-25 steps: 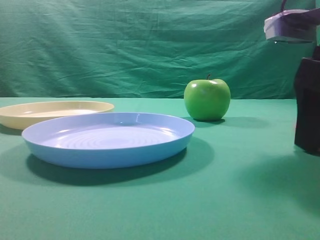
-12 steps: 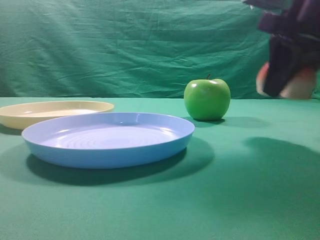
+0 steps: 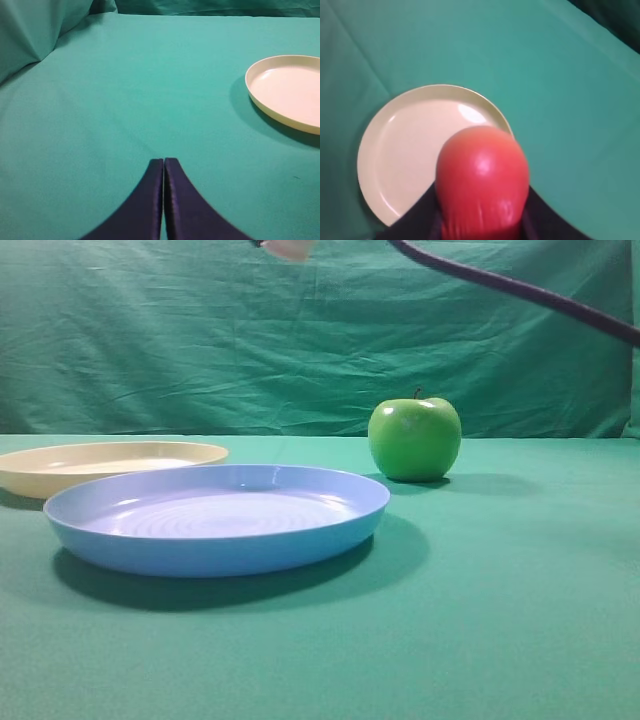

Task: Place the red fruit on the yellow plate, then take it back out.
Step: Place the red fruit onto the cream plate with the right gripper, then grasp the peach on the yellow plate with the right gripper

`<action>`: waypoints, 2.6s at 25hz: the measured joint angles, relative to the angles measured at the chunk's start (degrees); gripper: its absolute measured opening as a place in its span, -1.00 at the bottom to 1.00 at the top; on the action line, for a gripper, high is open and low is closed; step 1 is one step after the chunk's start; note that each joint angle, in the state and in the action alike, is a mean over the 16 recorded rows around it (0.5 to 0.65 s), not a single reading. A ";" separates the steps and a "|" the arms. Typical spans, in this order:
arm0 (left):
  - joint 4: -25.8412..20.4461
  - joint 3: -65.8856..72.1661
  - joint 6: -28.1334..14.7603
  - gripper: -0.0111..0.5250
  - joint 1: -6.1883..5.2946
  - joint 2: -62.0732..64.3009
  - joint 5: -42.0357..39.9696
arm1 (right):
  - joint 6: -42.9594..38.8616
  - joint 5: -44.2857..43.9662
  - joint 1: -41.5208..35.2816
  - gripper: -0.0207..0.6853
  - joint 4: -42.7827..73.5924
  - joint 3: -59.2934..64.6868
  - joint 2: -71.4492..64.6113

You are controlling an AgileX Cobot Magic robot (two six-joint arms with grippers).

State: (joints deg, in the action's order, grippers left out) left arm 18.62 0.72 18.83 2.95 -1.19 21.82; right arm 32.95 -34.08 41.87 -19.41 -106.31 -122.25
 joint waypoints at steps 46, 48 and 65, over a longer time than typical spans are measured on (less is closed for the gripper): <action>0.00 0.00 0.00 -0.96 0.00 0.00 0.00 | -13.20 -29.92 -4.54 -0.94 5.47 -6.35 19.78; 0.00 0.00 0.00 -0.96 0.00 0.00 0.00 | -14.69 -30.54 -4.60 -0.94 5.98 -4.12 23.89; 0.00 0.00 0.00 -0.96 0.00 0.00 0.00 | -23.74 -23.20 -4.64 -0.94 10.80 30.61 60.17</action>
State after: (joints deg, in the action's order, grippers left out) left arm 18.62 0.72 18.83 2.95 -1.19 21.82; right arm 9.21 -57.28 37.23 -8.61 -75.70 -62.08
